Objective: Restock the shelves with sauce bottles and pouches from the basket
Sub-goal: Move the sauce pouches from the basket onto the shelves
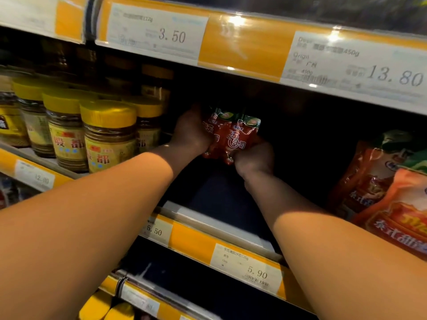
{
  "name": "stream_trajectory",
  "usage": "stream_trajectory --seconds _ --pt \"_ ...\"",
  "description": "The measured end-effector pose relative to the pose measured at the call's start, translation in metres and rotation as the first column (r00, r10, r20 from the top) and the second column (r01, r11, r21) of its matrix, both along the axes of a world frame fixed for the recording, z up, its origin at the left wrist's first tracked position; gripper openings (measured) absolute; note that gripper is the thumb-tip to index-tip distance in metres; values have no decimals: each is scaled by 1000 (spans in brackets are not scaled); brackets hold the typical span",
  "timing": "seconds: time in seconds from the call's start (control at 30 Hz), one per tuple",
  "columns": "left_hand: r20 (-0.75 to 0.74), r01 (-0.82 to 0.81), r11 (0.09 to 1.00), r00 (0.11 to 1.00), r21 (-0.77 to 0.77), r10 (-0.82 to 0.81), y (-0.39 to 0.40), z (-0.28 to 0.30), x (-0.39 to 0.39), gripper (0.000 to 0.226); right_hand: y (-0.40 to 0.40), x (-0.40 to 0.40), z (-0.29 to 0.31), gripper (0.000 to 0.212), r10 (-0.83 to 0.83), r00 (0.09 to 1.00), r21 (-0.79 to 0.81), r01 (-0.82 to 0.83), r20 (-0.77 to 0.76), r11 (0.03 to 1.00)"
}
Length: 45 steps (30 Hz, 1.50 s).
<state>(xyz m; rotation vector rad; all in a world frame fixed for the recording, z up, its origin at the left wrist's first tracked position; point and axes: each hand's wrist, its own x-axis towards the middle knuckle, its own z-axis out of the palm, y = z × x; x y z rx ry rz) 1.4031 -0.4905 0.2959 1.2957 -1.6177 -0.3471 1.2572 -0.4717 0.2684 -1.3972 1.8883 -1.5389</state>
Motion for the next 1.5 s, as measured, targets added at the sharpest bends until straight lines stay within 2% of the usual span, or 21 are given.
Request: stream_trajectory --seconds 0.17,0.33,0.5,0.57,0.7,0.83,0.9,0.97,1.03,1.13,1.23,1.37,1.5 --pt "10 -70 998 998 -5 70 -3 -5 -3 65 -1 0 -4 28 -3 998 0 3 57 1000" --pt "50 -89 996 995 24 88 -1 -3 -2 74 1 1 -4 36 9 999 21 -10 31 1000" --pt "95 -49 999 994 20 47 20 2 4 77 15 -3 3 42 84 996 42 -86 40 995" --pt "101 -6 1000 995 -6 7 37 5 10 80 23 -5 7 36 97 994 50 -100 47 994" --pt "145 36 998 989 -43 -30 90 12 24 75 58 -2 19 41 124 991 -40 -122 53 992" --pt "114 144 988 984 -53 -137 169 1 56 59 115 18 25 31 148 985 -47 -152 -85 987" --pt "93 205 976 976 -72 -198 216 -8 79 59 154 30 22 30 197 963 -41 -208 -182 977" --pt "71 212 973 976 -89 -206 262 -19 107 59 200 44 13 45 303 914 -93 -338 -269 937" --pt "53 166 983 985 -73 -163 304 -35 138 59 243 63 1 49 415 847 -94 -468 -333 879" --pt "48 49 999 998 -4 -49 360 -71 193 61 289 101 -21 54 588 708 73 -612 -391 787" --pt "15 -124 984 992 130 123 413 -119 251 64 314 148 -46 65 741 514 269 -711 -432 649" --pt "11 -331 883 938 334 348 488 -188 325 70 332 217 -81 71 870 274 465 -758 -410 458" --pt "11 -447 752 862 484 506 548 -240 377 66 343 284 -116 73 930 104 587 -749 -353 307"
